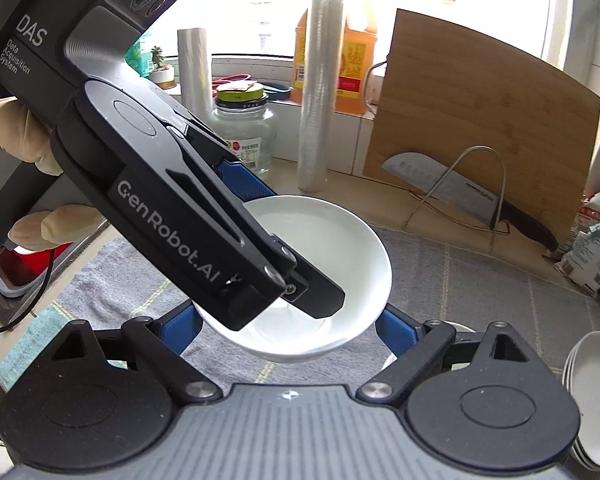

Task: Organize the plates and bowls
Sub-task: 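Lower the white bowl into the nested bowls and open the left tool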

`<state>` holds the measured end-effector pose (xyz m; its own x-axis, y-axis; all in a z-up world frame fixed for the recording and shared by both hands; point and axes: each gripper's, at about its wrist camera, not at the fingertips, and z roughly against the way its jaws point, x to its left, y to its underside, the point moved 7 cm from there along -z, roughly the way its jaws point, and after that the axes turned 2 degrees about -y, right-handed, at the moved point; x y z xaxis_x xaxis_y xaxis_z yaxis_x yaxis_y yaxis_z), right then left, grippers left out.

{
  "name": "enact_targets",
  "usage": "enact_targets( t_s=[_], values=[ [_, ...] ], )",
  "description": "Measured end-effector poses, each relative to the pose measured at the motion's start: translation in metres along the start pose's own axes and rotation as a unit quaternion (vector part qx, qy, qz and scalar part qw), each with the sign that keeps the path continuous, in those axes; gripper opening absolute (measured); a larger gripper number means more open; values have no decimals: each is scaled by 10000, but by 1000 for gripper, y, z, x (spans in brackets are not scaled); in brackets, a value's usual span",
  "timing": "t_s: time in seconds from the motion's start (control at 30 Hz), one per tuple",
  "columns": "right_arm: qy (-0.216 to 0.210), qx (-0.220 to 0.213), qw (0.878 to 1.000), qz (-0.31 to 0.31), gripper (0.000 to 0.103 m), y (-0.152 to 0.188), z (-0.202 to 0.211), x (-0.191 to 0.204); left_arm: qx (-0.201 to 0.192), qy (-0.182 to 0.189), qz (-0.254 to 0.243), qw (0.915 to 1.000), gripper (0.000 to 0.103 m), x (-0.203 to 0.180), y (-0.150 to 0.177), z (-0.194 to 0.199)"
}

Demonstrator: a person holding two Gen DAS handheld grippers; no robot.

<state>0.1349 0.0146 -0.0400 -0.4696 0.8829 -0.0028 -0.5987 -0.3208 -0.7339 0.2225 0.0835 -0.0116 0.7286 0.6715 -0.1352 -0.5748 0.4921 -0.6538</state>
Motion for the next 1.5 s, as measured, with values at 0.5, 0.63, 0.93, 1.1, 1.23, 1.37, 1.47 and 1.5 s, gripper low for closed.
enact_targets(
  t_s=[0.5, 0.63, 0.93, 1.1, 1.23, 1.37, 1.47, 1.5],
  values=[
    [728, 95, 9963, -443, 95, 25, 24, -75, -52, 597, -470, 9971, 84, -54, -49, -51],
    [796, 183, 9952, -531, 95, 30, 21, -83, 13, 646, -463, 9968, 84, -58, -50, -64],
    [761, 308, 9948, -609, 95, 37, 11, -84, 157, 699, -377, 9967, 84, -56, -41, -76],
    [749, 350, 9945, -645, 95, 39, 9, -82, 171, 712, -352, 9967, 84, -56, -41, -78],
    [760, 335, 9942, -684, 95, 38, 9, -85, 145, 717, -350, 9967, 84, -57, -43, -80],
    [771, 370, 9937, -722, 95, 41, 6, -87, 191, 721, -366, 9965, 85, -58, -42, -85],
    [766, 415, 9933, -754, 95, 43, 4, -88, 254, 739, -350, 9963, 85, -58, -40, -91],
    [764, 425, 9932, -763, 95, 44, 4, -89, 273, 740, -346, 9963, 85, -58, -40, -92]
  ],
)
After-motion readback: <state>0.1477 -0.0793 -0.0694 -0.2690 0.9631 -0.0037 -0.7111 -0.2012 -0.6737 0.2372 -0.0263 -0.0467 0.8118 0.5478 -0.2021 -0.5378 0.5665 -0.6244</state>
